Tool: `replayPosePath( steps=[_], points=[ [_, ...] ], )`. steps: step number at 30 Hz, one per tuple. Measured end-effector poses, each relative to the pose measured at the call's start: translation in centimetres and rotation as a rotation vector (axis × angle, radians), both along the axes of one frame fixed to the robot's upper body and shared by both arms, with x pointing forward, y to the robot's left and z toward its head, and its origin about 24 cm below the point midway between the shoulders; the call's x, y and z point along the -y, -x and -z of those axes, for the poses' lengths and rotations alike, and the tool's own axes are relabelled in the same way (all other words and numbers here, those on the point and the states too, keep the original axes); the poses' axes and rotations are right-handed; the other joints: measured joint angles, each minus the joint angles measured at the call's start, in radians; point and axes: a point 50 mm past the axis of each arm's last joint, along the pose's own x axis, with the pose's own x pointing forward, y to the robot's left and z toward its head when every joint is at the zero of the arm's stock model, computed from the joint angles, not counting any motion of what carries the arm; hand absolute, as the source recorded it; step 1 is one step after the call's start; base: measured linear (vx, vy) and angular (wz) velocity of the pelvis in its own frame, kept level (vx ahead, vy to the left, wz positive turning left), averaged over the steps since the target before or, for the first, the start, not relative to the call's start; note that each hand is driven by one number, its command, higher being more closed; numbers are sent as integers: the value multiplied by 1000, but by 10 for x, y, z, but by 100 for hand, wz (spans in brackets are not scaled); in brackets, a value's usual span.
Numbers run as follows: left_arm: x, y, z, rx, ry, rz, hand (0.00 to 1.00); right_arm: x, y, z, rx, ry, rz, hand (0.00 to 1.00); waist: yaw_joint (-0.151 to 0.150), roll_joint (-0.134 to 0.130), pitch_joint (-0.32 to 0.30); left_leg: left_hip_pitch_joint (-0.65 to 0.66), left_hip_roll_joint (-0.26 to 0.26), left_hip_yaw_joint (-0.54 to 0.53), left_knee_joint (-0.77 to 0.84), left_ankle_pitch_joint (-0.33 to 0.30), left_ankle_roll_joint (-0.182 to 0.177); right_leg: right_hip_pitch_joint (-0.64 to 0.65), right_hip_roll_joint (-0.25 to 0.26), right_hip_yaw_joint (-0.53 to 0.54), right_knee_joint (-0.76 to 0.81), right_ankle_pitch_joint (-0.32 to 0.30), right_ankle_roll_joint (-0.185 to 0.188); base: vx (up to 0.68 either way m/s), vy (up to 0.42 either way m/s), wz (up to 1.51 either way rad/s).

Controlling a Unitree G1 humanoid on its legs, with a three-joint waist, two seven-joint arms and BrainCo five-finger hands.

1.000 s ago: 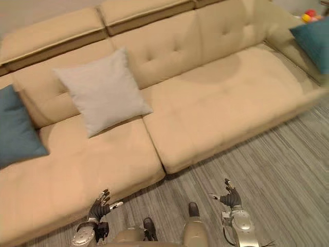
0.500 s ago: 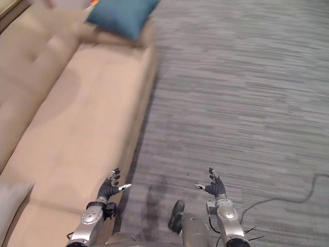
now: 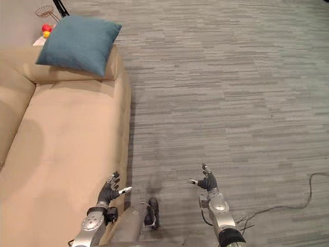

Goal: Pick up cushions and gather them together orderly.

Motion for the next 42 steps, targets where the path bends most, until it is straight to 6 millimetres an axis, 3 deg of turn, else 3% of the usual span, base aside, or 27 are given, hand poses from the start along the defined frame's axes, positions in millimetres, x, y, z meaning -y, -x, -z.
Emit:
replayPosePath(
  steps=[1,3,5,7,9,10,12,13,14,15,17,18,19,21,23,24,25,26,27,29,30,32,33,34,37,40,42],
  points=[
    [0,0,0,-1,-1,0,0,0,2,1,-7,-2,2,0,-6,0,1,37,-10,-7,-10,-6,3,-11,-13,-15,75,-7,-15,776,251,30],
    [1,-2,-3,14,-3,11,0,2,9,6,-27,4,8,0,-17,21,-7,211,-29,-43,-130,-32,2,-83,-51,-164,162,-71,-133,595,133,15],
    [-2,-8,-6,31,-15,23,0,2,8,5,-27,9,4,0,-30,30,-10,278,-31,-71,-201,-32,1,-170,-49,-254,86,-95,-174,560,81,25],
    [-1,-18,-12,60,-20,42,0,8,13,7,-37,9,33,0,-37,49,-1,341,-22,-108,-253,-34,-13,-270,-11,-290,-168,-73,-160,569,27,55],
    [1,-25,-15,80,-14,47,0,13,18,11,-69,16,48,0,-54,53,13,406,-7,-128,-255,-44,-54,-296,27,-278,-481,69,-149,645,-39,64],
    [1,-27,-16,86,-16,44,0,13,18,12,-76,17,49,0,-58,43,18,470,1,-158,-256,-75,-110,-315,47,-258,-658,187,-151,689,-89,62],
    [-3,-25,-15,78,-33,47,0,12,19,12,-76,14,48,0,-63,24,8,534,18,-191,-226,-113,-176,-334,62,-231,-695,246,-186,748,-150,72],
    [-4,-24,-14,69,-37,49,0,14,20,12,-81,17,51,0,-70,29,3,540,37,-206,-188,-126,-196,-332,77,-201,-672,332,-234,863,-211,88],
    [1,-21,-10,52,-19,41,0,18,24,13,-87,25,58,0,-81,69,-18,493,104,-209,-31,-116,-223,-325,107,-201,-604,414,-266,863,-212,61],
    [5,-20,-9,52,3,28,0,18,20,11,-77,28,52,0,-78,115,-15,402,176,-200,179,-9,-246,-299,148,-227,-566,353,-278,847,-210,35],
    [9,-19,-8,46,29,6,0,10,7,1,-26,26,15,0,-54,122,0,236,248,-169,520,216,-206,-200,192,-205,-606,300,-279,764,-188,-32],
    [11,-24,-10,57,33,12,0,7,1,-3,-7,22,12,0,-52,117,22,164,279,-148,666,148,-148,-108,204,-194,-638,277,-282,715,-143,-36],
    [12,-27,-11,64,35,13,0,6,-1,-4,-1,18,13,0,-44,108,33,123,277,-143,712,111,-135,-46,203,-182,-660,269,-287,655,-60,-27],
    [10,-27,-14,80,41,5,0,2,-3,-6,25,-4,20,0,-14,70,43,8,246,-109,645,37,-129,97,167,-144,-733,263,-281,667,31,-33],
    [8,-28,-16,90,40,0,0,4,-7,-11,58,-4,25,0,-2,42,46,-83,218,-89,483,26,-122,148,127,-145,-753,211,-231,628,152,-26],
    [9,-25,-14,80,45,-4,0,9,-9,-13,66,11,27,0,2,71,42,-137,203,-62,188,60,-152,192,113,-157,-761,142,-134,579,230,-19],
    [11,-21,-11,65,55,-8,0,17,-6,-11,52,31,35,0,0,114,37,-131,210,-48,27,174,-82,224,133,-151,-756,107,-110,589,239,-1],
    [10,-20,-9,56,53,-12,0,14,-2,-6,25,19,43,0,3,84,39,-94,186,-16,5,162,-94,241,102,-137,-758,99,-104,597,212,53],
    [0,-17,-10,57,38,-46,0,8,1,-1,0,2,32,0,0,35,23,-84,136,33,-25,171,-76,252,74,-152,-771,126,-126,690,207,68],
    [-6,-14,-9,52,36,-73,0,6,-2,-3,9,1,27,0,2,30,20,-86,141,74,27,125,-8,281,66,-170,-760,149,-98,542,175,66],
    [-7,-11,-7,44,34,-80,0,5,-4,-4,13,4,20,0,9,21,15,-71,131,85,32,100,11,283,52,-175,-708,144,-89,497,221,68],
    [-11,-3,-3,21,33,-100,0,7,-4,-4,9,10,21,0,24,19,13,13,98,71,-22,62,5,208,0,-173,-417,169,-3,513,229,79],
    [-14,3,-1,5,27,-107,0,6,-3,-3,7,13,18,0,21,11,10,68,63,25,-66,47,7,133,-45,-166,-194,233,44,421,105,115],
    [-16,6,1,-6,22,-109,0,7,1,0,-10,23,13,0,17,5,8,114,37,-23,-93,27,6,73,-75,-169,-7,184,29,400,51,135],
    [-18,16,6,-37,19,-125,0,8,13,7,-45,28,14,0,18,3,3,201,7,-120,-130,13,6,-8,-80,-188,92,52,-80,362,-47,120],
    [-21,22,8,-52,16,-144,0,11,21,11,-66,30,30,0,7,4,-6,229,-2,-264,-147,9,-2,-130,-3,-115,-131,-4,-105,353,-156,145],
    [-19,18,7,-41,19,-140,0,17,29,14,-83,29,56,0,-16,7,-5,227,-6,-426,-135,-4,-25,-185,98,81,-378,13,-88,275,-244,190]
  ],
)
